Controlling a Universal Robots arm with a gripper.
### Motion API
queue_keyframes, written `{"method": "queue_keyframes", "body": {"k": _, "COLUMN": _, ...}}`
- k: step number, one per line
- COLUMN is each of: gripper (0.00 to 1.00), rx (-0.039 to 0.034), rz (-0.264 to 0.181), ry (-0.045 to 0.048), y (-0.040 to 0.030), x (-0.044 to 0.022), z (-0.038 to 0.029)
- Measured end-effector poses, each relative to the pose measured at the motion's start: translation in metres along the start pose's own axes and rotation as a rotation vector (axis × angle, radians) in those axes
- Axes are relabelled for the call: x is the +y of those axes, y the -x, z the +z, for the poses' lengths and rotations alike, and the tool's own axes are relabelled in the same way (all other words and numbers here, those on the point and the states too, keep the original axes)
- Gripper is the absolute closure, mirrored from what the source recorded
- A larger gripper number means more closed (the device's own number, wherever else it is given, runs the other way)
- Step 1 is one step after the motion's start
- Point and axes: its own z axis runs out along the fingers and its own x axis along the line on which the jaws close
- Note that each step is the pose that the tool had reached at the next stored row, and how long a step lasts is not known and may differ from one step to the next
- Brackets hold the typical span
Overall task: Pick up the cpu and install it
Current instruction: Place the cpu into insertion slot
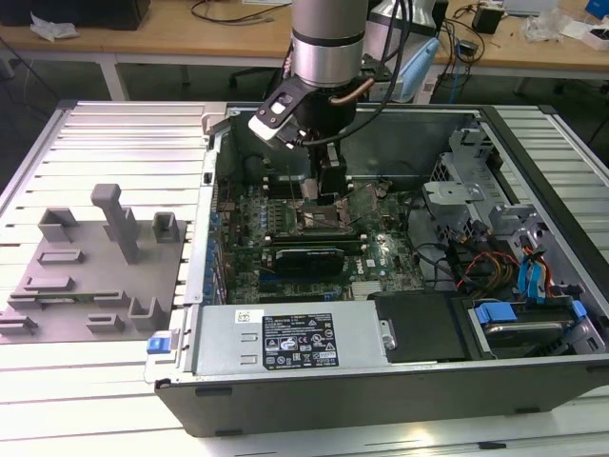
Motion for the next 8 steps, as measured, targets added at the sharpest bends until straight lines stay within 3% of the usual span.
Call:
{"method": "queue_keyframes", "body": {"k": 3, "gripper": 0.45, "rx": -0.0014, "rz": 0.0, "ry": 0.0137, "y": -0.0001, "x": -0.0003, "z": 0.0041}}
{"method": "queue_keyframes", "body": {"k": 6, "gripper": 0.45, "rx": -0.0015, "rz": 0.0, "ry": 0.0149, "y": -0.0003, "x": -0.0005, "z": 0.0094}}
{"method": "queue_keyframes", "body": {"k": 8, "gripper": 0.45, "rx": -0.0015, "rz": 0.002, "ry": 0.0149, "y": -0.0005, "x": -0.0002, "z": 0.0165}}
